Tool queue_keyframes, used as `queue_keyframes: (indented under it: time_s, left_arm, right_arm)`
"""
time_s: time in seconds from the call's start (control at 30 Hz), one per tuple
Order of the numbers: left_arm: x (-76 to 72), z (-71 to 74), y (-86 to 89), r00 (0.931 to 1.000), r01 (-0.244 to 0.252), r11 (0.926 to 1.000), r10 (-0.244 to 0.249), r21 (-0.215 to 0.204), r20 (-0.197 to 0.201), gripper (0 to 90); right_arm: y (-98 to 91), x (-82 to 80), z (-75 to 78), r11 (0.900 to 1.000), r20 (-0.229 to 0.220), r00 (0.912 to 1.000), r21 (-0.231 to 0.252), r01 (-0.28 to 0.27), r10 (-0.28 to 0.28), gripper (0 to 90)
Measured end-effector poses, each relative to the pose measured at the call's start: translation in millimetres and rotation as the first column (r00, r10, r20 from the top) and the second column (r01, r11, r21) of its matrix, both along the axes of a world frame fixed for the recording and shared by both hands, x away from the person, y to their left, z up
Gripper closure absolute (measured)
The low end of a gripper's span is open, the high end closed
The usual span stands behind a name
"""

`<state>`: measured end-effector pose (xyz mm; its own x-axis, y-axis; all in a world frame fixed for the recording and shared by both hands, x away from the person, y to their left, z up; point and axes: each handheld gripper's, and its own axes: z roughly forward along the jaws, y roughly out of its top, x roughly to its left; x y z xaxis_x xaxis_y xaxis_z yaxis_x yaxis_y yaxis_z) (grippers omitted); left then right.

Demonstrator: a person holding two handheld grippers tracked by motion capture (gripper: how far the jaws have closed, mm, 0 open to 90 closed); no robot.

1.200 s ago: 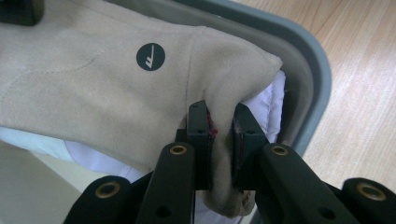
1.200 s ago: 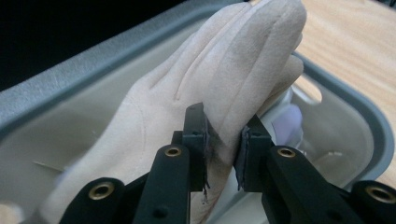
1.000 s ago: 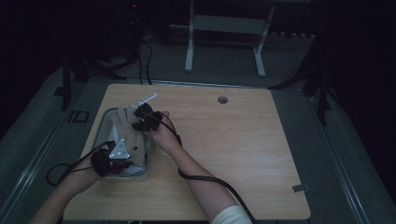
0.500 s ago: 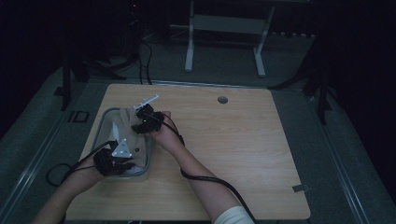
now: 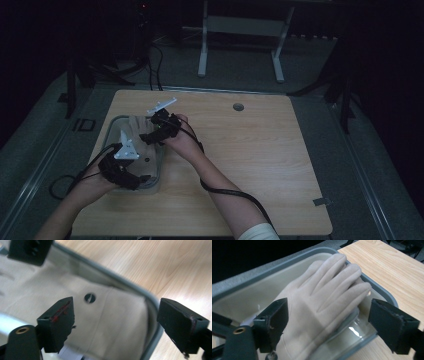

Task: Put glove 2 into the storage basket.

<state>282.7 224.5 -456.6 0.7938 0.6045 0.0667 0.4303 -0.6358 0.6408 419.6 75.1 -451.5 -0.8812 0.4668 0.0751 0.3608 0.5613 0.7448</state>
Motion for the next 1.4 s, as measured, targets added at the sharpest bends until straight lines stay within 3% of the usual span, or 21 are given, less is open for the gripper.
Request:
queue_keyframes:
  time_s: [0.23, 0.57, 0.77, 1.0, 1.07, 1.4]
  left_arm:
    - [-2.3, -0.6, -16.8, 0.9995, 0.023, 0.9991, -0.022, -0.035, 0.025, 14.7]
    - [-4.9, -3.0, -42.6, 0.9964, 0.076, 0.9949, -0.073, -0.066, 0.044, 14.7]
    - [-3.2, -5.0, -55.8, 0.9948, 0.1, 0.9908, -0.098, -0.091, 0.029, 14.7]
    - [-5.3, -10.0, -75.9, 0.9876, 0.157, 0.985, -0.156, -0.071, 0.023, 14.7]
    - [-7.5, -11.8, -86.7, 0.9817, 0.19, 0.9795, -0.189, -0.066, 0.018, 14.7]
    - [-11.6, -23.4, -112.3, 0.9691, 0.246, 0.9651, -0.244, -0.089, 0.035, 14.7]
  right_arm:
    - [-20.4, -10.4, 0.0, 0.9991, 0.054, 0.9982, -0.034, -0.026, 0.027, 14.7]
    - [-63.1, -15.9, -1.9, 0.9992, 0.06, 0.9982, -0.039, 0.009, -0.007, 14.8]
    - [-85.2, -18.2, -5.4, 0.9983, 0.067, 0.9975, -0.052, 0.027, -0.023, 14.8]
    - [-107.0, -21.5, -7.3, 0.9979, 0.068, 0.9969, -0.048, 0.043, -0.04, 14.8]
    - [-117.5, -23.0, -10.9, 0.9975, 0.063, 0.9967, -0.045, 0.053, -0.05, 14.8]
    - [-153.3, -25.6, -26.9, 0.9953, 0.044, 0.996, -0.054, 0.08, -0.077, 14.8]
